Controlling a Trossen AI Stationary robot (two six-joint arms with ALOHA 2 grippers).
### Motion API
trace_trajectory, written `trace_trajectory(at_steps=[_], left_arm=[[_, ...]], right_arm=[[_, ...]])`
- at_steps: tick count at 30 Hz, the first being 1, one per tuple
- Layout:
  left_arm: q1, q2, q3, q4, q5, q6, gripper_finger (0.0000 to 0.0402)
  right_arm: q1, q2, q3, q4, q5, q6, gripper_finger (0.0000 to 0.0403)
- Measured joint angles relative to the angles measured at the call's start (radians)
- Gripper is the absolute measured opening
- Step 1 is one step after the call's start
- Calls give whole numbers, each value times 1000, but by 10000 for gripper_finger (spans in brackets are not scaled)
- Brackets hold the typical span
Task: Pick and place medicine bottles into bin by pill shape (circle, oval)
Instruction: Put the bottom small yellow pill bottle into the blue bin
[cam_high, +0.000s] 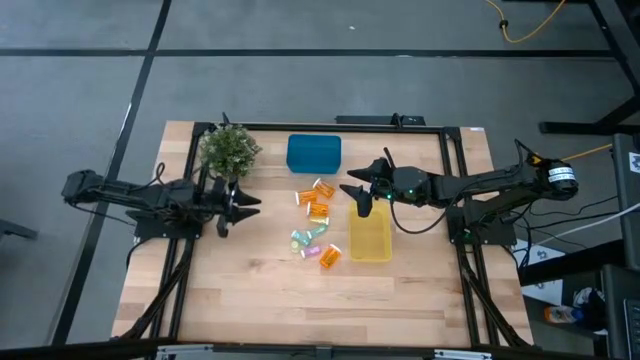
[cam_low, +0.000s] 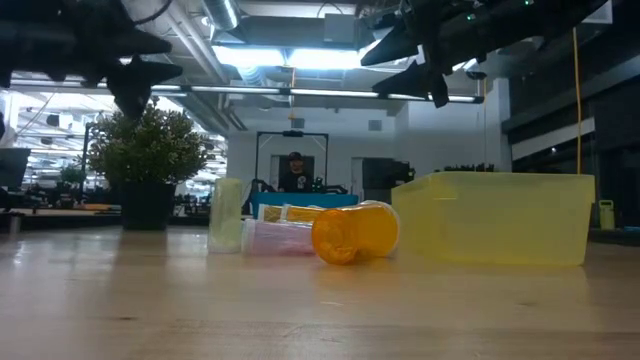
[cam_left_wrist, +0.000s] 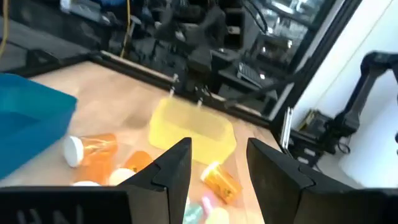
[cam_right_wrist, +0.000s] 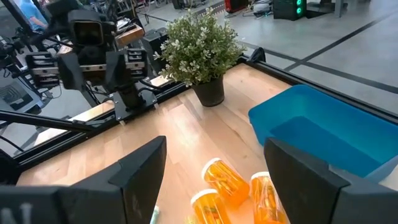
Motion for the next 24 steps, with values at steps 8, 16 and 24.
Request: trace_trajectory(at_steps=[8, 16, 24], left_arm=[[-47, 372, 209, -2, -15, 156, 147], [-42, 645, 324, -3, -72, 163, 147], [-69, 786, 331, -5, 133, 162, 147]], right_arm=[[0, 0, 0, 1, 110, 1, 273], [0, 0, 0, 0, 111, 1, 273], [0, 0, 0, -3, 111, -2, 273]])
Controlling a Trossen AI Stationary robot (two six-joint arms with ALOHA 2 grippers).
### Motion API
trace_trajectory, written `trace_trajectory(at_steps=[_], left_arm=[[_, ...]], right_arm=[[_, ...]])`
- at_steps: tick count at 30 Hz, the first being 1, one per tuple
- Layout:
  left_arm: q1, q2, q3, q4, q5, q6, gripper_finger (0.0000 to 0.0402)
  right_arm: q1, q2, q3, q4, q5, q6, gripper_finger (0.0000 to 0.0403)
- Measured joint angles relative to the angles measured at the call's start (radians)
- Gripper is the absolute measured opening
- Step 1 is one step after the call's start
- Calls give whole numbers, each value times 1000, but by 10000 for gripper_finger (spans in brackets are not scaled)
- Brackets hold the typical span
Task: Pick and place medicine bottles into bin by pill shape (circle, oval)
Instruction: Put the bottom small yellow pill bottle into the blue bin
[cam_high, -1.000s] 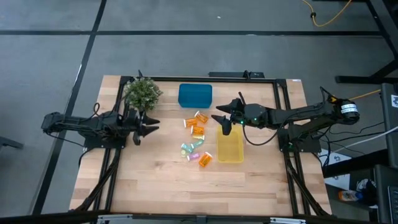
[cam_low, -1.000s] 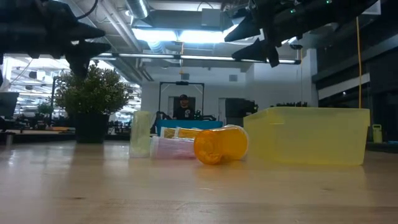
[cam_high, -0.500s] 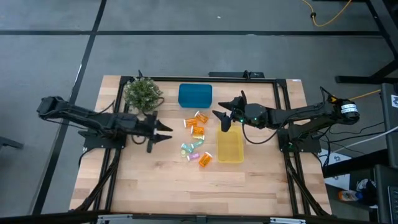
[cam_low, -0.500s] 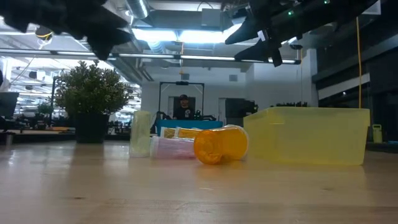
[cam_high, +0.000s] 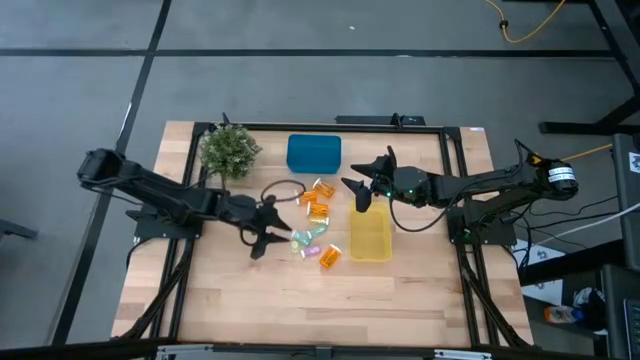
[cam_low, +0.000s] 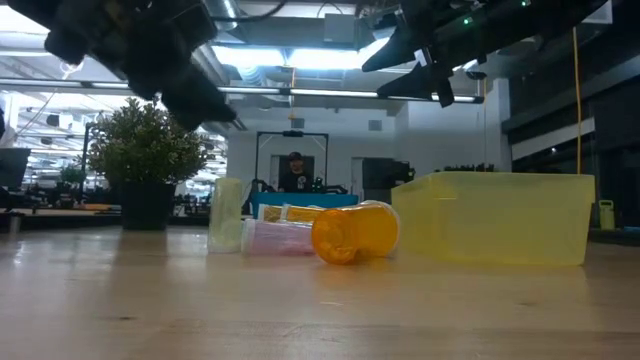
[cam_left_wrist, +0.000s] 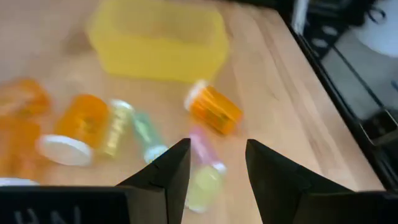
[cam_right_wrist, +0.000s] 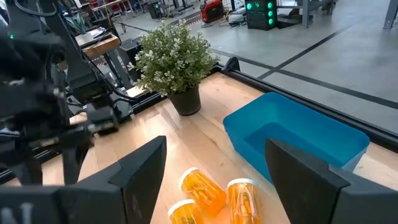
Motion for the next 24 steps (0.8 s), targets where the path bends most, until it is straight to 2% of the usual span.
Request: trace_trajectory(at_steps=[13, 19, 24], left_arm=[[-37, 167, 0, -2, -9, 0, 147], [-36, 195, 0, 0, -99, 0, 147], [-44, 238, 0, 7, -102, 1, 147]], right_arm=[[0, 0, 0, 0, 0, 3, 273], [0, 0, 0, 0, 0, 3, 273], [0, 0, 0, 0, 0, 3, 273]])
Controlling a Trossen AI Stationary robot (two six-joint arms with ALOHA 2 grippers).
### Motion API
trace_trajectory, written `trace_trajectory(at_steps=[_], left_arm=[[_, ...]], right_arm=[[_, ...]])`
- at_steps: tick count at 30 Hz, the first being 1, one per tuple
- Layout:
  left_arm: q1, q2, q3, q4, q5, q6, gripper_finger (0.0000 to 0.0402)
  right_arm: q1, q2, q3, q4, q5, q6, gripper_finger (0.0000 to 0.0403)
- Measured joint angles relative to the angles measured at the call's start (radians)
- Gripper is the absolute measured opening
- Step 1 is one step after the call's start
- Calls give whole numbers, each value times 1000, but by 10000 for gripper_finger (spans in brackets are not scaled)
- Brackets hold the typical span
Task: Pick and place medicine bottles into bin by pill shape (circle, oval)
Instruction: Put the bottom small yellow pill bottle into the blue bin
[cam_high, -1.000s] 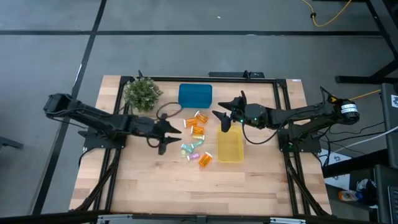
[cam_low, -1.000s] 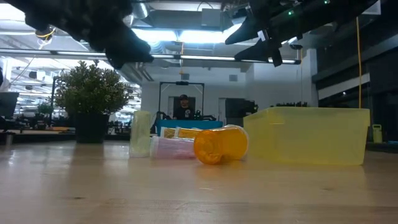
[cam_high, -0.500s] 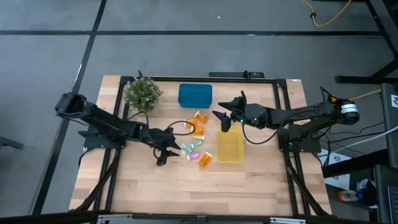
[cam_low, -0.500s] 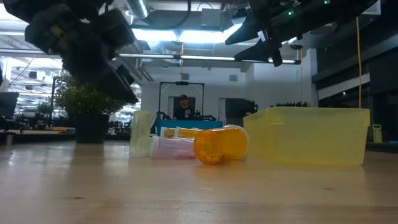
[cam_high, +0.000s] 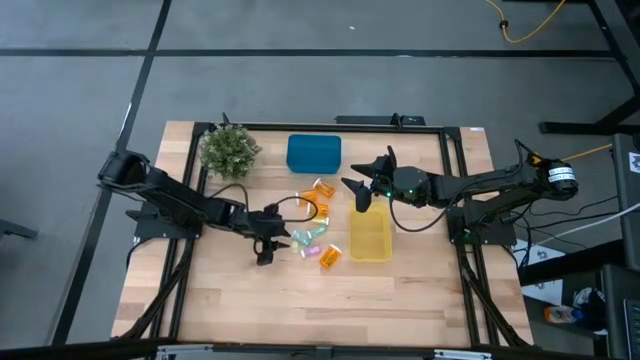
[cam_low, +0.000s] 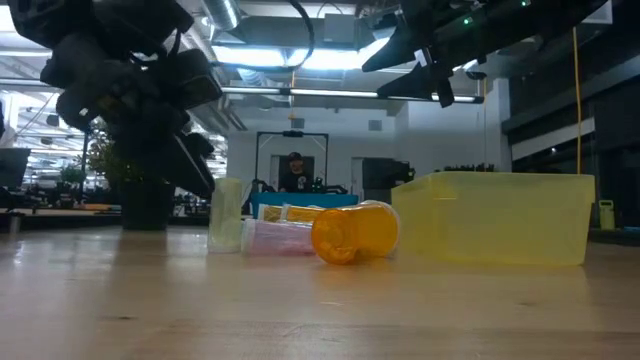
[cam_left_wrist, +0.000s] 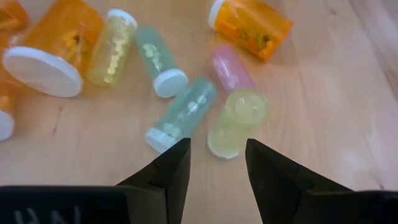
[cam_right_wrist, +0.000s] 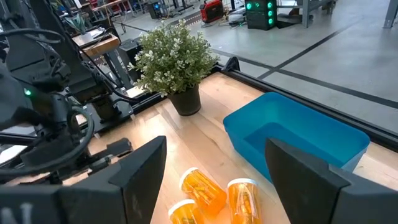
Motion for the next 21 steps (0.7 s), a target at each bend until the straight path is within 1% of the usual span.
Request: trace_trajectory(at_steps=[6, 11, 21], left_arm=[[-18, 52, 0, 86, 0, 6, 147], [-18, 95, 0, 167, -3, 56, 147], [-17, 112, 0, 219, -16, 62, 147]], right_arm=[[0, 0, 0, -1, 0, 0, 273], [0, 0, 0, -4, 0, -2, 273], [0, 0, 0, -10, 0, -3, 273]])
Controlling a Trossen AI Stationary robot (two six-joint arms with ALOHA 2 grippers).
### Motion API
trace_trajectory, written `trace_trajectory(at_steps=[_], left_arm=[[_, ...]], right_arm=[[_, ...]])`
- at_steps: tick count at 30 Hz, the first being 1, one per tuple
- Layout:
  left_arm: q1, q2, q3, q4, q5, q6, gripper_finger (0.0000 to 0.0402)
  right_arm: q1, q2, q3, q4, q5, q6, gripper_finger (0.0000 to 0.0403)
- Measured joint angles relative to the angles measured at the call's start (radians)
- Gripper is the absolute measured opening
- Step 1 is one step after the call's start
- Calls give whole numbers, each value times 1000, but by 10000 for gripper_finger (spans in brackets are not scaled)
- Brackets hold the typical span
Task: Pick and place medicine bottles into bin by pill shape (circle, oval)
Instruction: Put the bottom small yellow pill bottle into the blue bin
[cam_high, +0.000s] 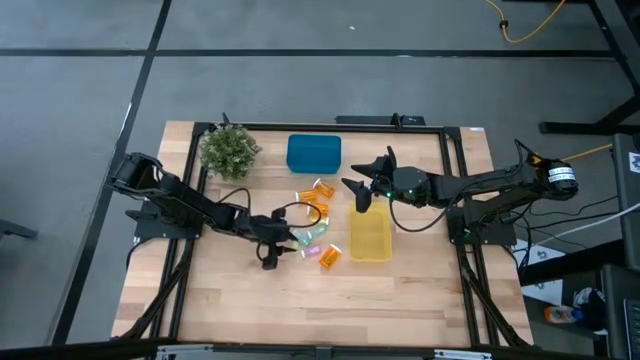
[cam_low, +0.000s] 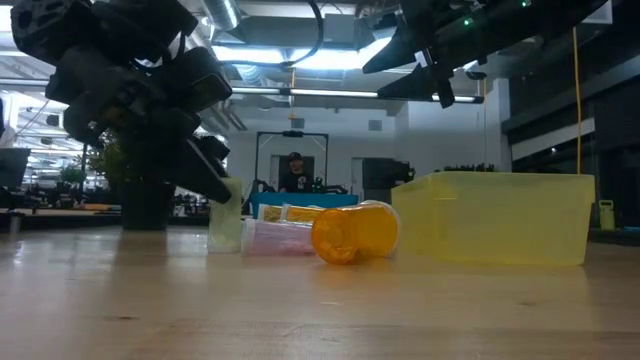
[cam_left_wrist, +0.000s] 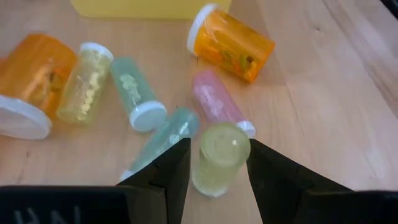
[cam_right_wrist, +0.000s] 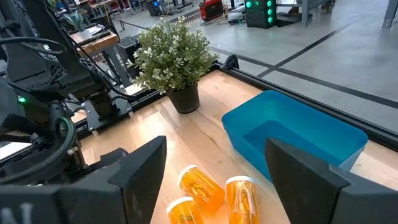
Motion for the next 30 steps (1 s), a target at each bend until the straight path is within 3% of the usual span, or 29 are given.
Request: trace_trajectory(at_steps=[6, 11, 15, 23, 30], left_arm=[[0, 0, 0, 6, -51, -11, 140], [3, 0, 0, 24, -67, -13, 106], [36, -4, 13, 87, -136, -10, 81], [193, -30, 120, 84, -275, 183, 76], [431, -30, 181, -22, -317, 252, 76]], right_arm=[[0, 0, 0, 0, 0, 0, 273], [0, 0, 0, 0, 0, 0, 273], [0, 0, 0, 0, 0, 0, 273], [0, 0, 0, -2, 0, 0, 273], [0, 0, 0, -2, 0, 2, 273]])
